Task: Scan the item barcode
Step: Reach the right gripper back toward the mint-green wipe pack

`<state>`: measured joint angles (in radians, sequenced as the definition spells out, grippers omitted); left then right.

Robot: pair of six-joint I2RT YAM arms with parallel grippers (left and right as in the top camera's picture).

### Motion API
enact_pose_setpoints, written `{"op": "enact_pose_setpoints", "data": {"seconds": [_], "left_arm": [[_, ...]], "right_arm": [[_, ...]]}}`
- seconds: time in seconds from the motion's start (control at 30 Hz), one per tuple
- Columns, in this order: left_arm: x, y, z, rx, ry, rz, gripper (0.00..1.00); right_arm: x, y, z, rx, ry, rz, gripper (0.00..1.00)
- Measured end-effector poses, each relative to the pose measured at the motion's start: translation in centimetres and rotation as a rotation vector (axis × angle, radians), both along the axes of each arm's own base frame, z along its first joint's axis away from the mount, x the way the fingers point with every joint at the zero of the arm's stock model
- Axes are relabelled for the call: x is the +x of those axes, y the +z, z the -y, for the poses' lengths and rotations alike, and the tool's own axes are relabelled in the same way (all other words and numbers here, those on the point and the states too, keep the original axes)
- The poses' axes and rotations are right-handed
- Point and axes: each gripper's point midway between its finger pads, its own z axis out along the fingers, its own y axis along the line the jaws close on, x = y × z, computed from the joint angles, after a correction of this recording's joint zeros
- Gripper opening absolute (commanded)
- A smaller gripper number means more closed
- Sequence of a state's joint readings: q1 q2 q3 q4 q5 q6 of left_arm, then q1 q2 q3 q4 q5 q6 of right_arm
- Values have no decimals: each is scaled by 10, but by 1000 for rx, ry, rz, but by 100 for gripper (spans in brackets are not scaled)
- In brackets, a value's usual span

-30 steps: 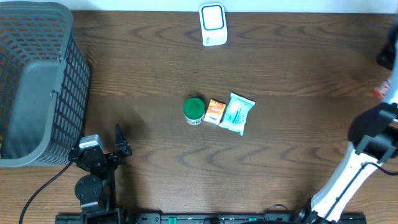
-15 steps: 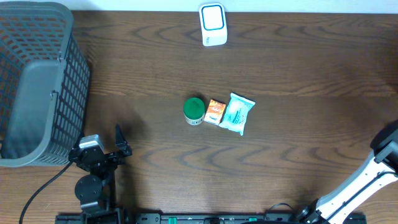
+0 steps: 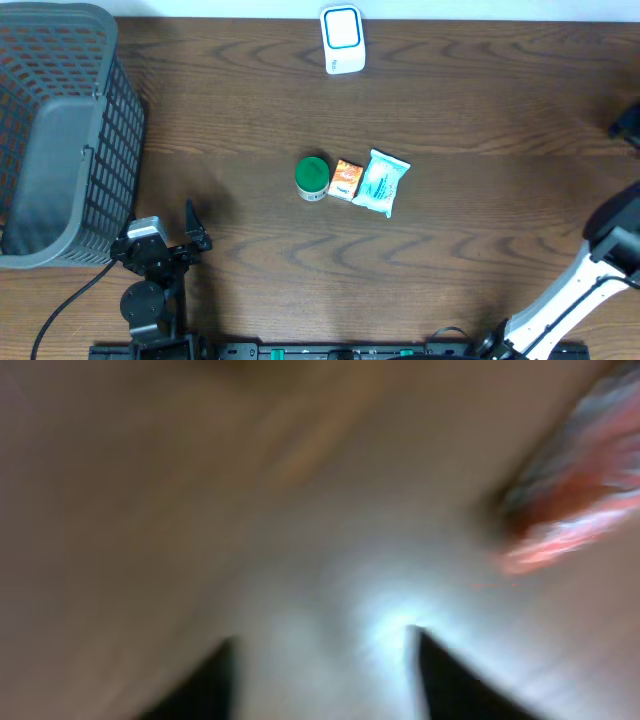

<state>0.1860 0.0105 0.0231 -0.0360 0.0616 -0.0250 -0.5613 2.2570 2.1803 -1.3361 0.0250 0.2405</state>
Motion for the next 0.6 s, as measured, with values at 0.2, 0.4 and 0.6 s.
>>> {"op": "enact_pose_setpoints", "data": {"seconds": [0.2,0.4,0.6], "left_arm": [[0,0,0,0,0,0,98],[0,0,0,0,0,0,98],[0,0,0,0,0,0,98]], "right_arm": [[28,10,-155,328,245,6,99],[22,14,-260,422,465,-78,96],[-1,12,-341,425,603,-191,90]]}}
